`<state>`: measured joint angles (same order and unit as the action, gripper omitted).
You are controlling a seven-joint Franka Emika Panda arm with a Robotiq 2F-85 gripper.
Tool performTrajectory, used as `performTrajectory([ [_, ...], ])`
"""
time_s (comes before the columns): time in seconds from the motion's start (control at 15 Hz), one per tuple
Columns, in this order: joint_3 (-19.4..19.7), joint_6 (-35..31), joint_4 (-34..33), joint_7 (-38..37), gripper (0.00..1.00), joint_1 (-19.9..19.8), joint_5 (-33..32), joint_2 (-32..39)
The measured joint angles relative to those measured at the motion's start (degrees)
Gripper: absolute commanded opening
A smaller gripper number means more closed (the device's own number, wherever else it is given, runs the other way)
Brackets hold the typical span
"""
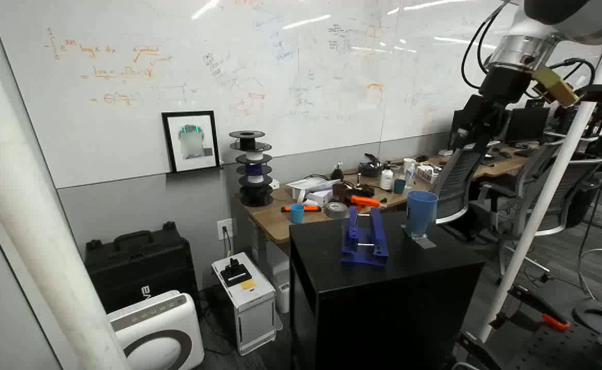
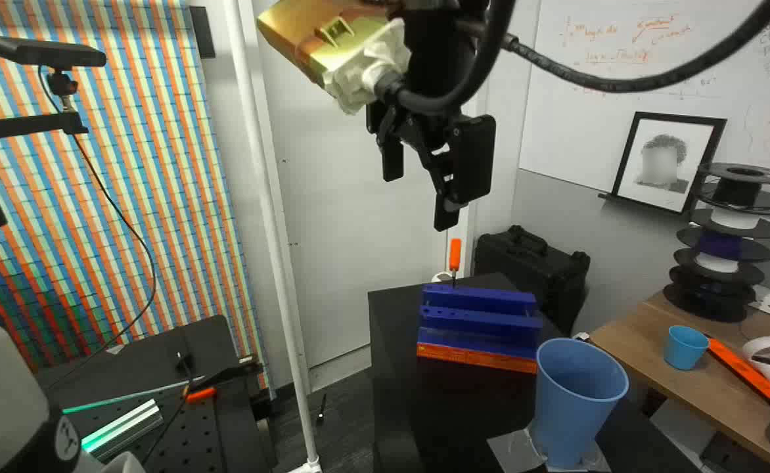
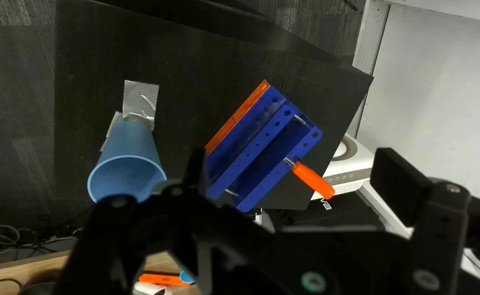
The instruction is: Pick up the orange object tool and put it in the cup
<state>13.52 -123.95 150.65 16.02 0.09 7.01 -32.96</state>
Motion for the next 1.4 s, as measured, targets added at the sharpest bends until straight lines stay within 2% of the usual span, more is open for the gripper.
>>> performTrajectory([
  [0.53, 0.01, -0.01, -0.32, 0.00, 1.00, 0.00, 0.00, -0.20],
  [0.73, -1.26, 0.14, -0.17, 5.45, 1.00, 0.32, -1.45, -0.22],
  [0.87, -2.05, -0.25, -0.41, 9.26, 1.00, 1.97, -1.56, 0.78],
  [1.0, -2.31, -2.48, -1.02, 13.09, 1.00, 4.57, -1.55, 3.75],
  [1.2, -2.29, -7.80, -3.69, 20.44, 1.00, 7.93, -1.46, 12.15],
  [1.4, -2.47, -12.91, -7.76, 28.71, 1.00, 8.64, -1.22, 21.50],
])
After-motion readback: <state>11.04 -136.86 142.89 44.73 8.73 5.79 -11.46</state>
